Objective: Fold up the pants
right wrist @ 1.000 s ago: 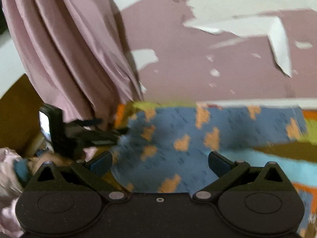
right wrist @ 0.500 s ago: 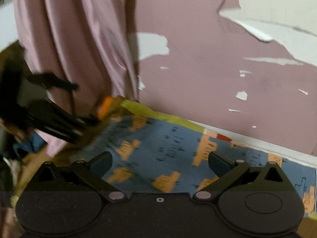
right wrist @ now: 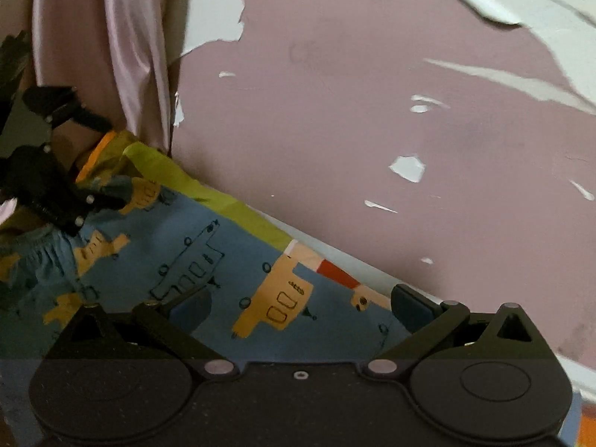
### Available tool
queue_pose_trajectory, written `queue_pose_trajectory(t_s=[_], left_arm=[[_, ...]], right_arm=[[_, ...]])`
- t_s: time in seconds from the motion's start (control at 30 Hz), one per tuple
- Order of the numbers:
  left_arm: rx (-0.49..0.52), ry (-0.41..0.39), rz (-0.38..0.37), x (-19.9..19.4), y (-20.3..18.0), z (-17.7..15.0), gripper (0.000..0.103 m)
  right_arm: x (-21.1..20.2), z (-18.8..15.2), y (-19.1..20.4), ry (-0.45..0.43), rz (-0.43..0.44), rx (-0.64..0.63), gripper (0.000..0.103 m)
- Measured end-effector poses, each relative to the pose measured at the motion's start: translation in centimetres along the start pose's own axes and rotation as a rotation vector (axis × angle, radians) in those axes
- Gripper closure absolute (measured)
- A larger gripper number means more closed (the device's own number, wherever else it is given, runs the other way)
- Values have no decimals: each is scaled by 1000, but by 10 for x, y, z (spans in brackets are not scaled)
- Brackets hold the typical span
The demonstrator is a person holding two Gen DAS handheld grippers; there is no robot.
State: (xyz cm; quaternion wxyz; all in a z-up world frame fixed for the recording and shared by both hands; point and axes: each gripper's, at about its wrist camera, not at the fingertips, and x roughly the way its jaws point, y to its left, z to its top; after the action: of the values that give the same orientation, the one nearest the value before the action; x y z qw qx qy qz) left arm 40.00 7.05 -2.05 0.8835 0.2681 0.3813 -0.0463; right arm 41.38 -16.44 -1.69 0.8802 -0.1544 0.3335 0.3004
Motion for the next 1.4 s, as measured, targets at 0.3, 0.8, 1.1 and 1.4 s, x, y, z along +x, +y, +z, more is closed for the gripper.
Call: queue_pose_trajectory(t_s=[0.3,0.8,1.1,1.4], left_arm=[[-6,11,-85,34,15,3,19],[-3,155,-170,51,15,10,89],[-34,157,-114,40,10,18,102],[-40,121,-86,34,9,14,102]], right_arm=[[48,-6,-1,31,8,-51,31],[70,-4,-8,80,56,-48,55],[69,-2,2,71,48,-65,93],[79,7,9,60,57,-51,46]])
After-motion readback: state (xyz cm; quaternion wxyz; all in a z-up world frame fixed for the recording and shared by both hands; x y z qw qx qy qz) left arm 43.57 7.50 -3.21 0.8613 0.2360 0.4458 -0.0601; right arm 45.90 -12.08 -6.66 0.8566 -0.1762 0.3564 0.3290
